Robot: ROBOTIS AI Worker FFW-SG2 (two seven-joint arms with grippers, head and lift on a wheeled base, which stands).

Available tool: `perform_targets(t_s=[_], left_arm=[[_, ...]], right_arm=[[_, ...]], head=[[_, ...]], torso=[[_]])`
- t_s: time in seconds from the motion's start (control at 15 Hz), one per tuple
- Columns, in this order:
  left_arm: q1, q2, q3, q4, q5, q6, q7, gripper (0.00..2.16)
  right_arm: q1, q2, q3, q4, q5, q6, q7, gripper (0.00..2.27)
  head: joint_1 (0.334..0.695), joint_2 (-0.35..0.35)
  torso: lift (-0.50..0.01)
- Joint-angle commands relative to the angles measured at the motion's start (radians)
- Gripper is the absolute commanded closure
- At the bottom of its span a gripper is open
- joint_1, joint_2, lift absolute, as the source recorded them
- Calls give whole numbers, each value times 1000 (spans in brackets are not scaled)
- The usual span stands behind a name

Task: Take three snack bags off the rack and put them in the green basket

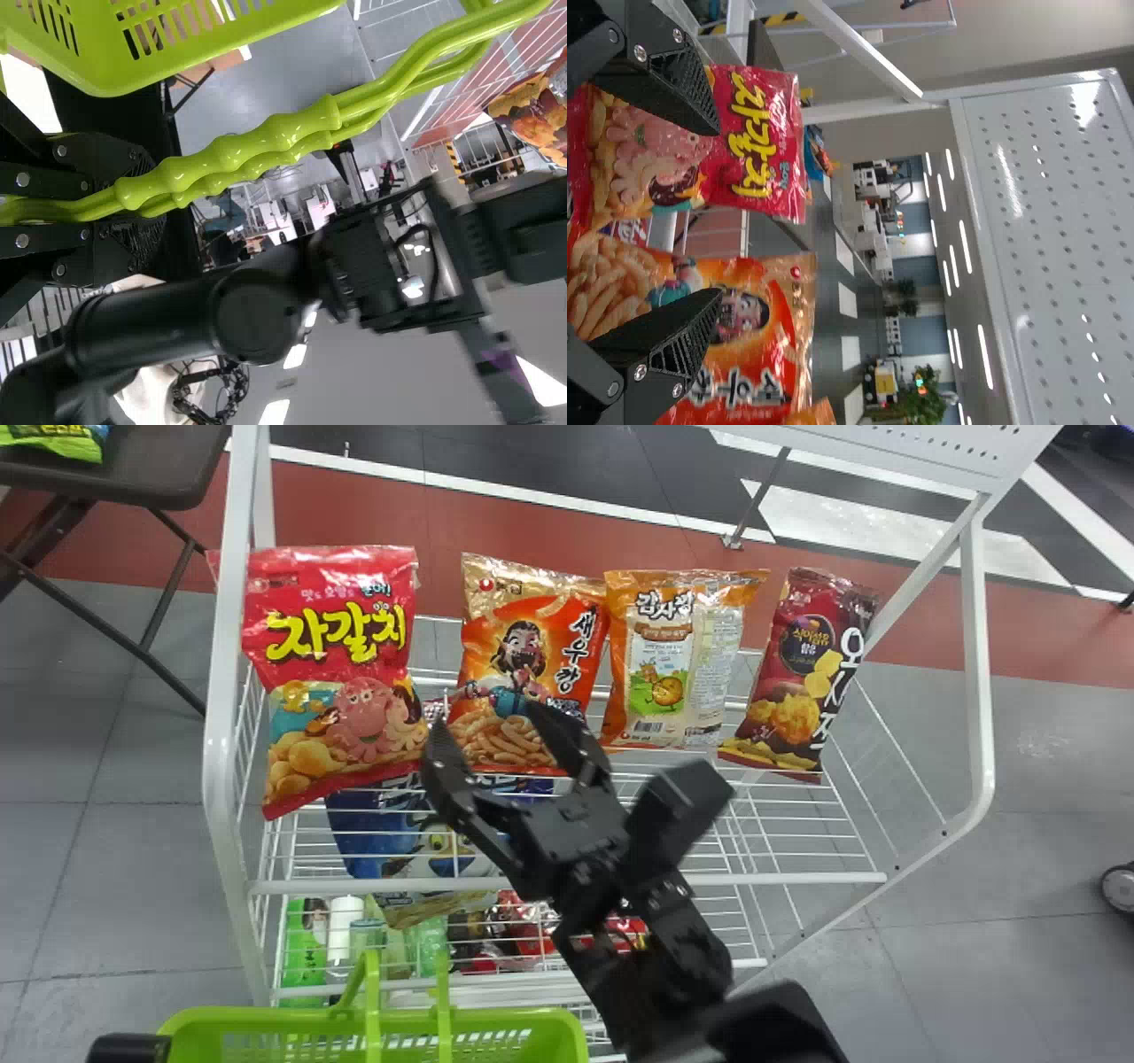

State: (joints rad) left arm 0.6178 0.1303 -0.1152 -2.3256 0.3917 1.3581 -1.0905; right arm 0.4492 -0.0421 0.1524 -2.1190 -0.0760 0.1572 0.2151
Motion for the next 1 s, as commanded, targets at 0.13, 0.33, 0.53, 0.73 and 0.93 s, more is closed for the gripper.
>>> perform_targets(t_s=[0.13,0.33,0.53,0.73,0.93], left_arm=[[-10,8,8,5,6,13,0,1754],[-16,14,19,5,15,13,-2,1754],[-30,18,23,25,29,13,-3,1754],[-38,20,26,46,33,13,-5,1754],[-36,22,37,48,44,10,-12,1754]], right_arm=[[-205,13,85,142,38,121,-11,205],[-300,14,118,237,58,189,-25,205],[-400,14,116,320,28,309,-3,205],[-461,13,98,383,-45,333,66,704],[-423,8,104,364,-38,259,79,2243]], head=[[695,-216],[695,-141],[695,-107],[695,-80],[695,-69]], torso=[[-23],[-23],[-23],[-23],[-23]])
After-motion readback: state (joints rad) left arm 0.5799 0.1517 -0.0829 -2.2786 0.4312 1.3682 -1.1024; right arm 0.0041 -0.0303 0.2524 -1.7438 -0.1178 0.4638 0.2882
